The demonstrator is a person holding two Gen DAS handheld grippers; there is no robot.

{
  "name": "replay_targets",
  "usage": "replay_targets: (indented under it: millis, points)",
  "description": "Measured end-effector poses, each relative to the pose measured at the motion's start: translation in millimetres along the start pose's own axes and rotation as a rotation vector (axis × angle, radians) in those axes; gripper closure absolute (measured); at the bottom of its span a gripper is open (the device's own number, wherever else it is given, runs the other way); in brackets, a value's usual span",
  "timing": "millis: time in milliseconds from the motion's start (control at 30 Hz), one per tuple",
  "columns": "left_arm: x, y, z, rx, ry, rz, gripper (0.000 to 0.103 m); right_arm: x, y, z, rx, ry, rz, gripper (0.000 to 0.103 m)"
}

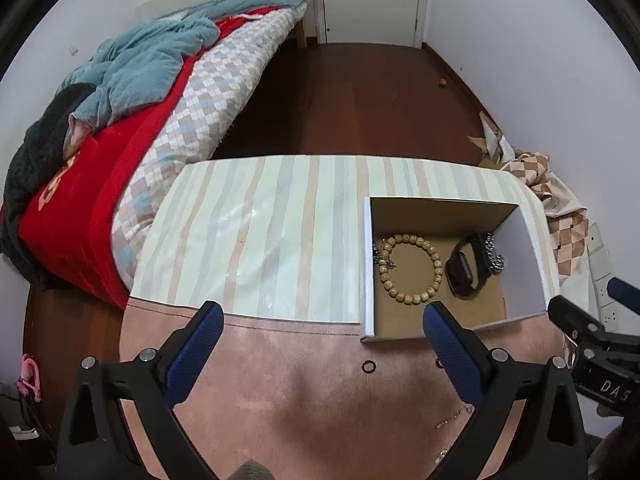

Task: Organize jewelry
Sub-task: 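Lift both open tools away from the box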

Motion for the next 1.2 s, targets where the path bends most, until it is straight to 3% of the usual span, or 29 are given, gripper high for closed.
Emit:
replay_targets:
  millis: [833,1033,1200]
  points:
    - [28,-120,-22,0.036,-0.069,0.205,0.001,45,-155,-28,0.063,-0.035,0.326,0.003]
    - [42,-123,-20,0.022,-0.086,0.195,0.001,56,-169,-27,0.011,-0.014,0.343,0.003]
    - [66,-89,-23,-0.003,-0.107,0.126,0.001,77,-141,-13,-0.054,0.038,0.278,0.003]
Point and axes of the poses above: each gripper's, at about its wrist camera, not at the fingertips, and y roughly the way its jaws point, z to its right, x to its underside, the point moved 3 cm from there along y, roughly the way its jaws point, and after that the axes turned 12 degrees about -x, right-handed, at the moved point
